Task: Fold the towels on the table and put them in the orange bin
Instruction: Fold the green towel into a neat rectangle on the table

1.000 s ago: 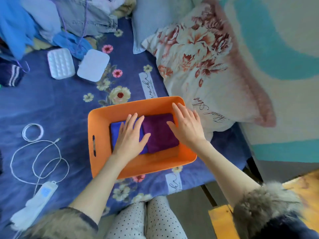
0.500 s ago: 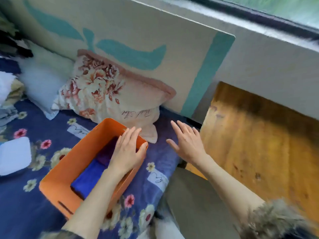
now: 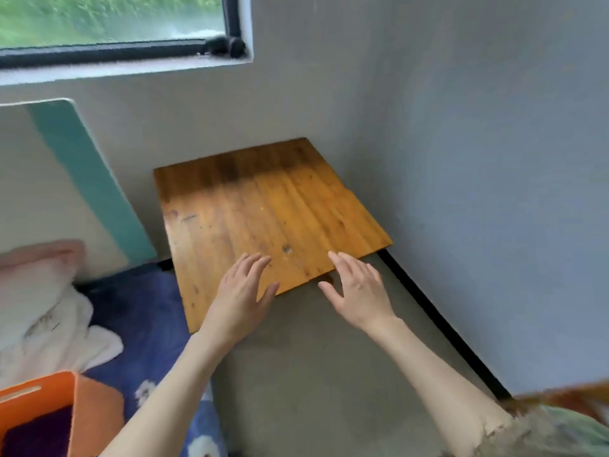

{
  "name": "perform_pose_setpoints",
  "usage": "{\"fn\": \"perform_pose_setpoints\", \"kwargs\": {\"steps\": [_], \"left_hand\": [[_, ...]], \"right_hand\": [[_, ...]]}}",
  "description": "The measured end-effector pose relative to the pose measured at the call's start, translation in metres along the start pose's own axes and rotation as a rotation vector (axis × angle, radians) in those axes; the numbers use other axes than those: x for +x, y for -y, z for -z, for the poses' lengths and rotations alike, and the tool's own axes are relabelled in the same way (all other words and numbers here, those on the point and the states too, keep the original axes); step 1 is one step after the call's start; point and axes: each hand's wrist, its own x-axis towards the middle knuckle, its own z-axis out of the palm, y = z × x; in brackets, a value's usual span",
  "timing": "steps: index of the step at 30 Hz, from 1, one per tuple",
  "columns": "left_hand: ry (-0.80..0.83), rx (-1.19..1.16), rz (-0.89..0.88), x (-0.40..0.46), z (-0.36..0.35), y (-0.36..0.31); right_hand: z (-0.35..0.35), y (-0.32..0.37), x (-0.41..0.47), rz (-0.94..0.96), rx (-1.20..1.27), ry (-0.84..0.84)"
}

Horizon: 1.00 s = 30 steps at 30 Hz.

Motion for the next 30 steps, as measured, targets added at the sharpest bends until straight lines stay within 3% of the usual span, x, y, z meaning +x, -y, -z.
{"fn": "perform_pose_setpoints", "kwargs": {"steps": [9, 16, 21, 30], "left_hand": [[0.255, -0.06, -0.381, 0.01, -0.134, -0.222], [0.428, -0.104, -0.654, -0.013, -0.231, -0.381], [0.549, -0.101, -0.821, -0.014, -0.287, -0.473], [0.843, 0.048, -0.87, 0.015, -0.42, -0.572]], "right_hand": [[0.052, -0.21, -0.205, -0.517, -0.001, -0.126], [0.079, -0.326, -0.349, -0.804, -0.031, -0.233], [0.083, -0.387, -0.402, -0.973, -0.006, -0.284], [0.052, -0.525, -0.429, -1.228, 0.129, -0.263]]}}
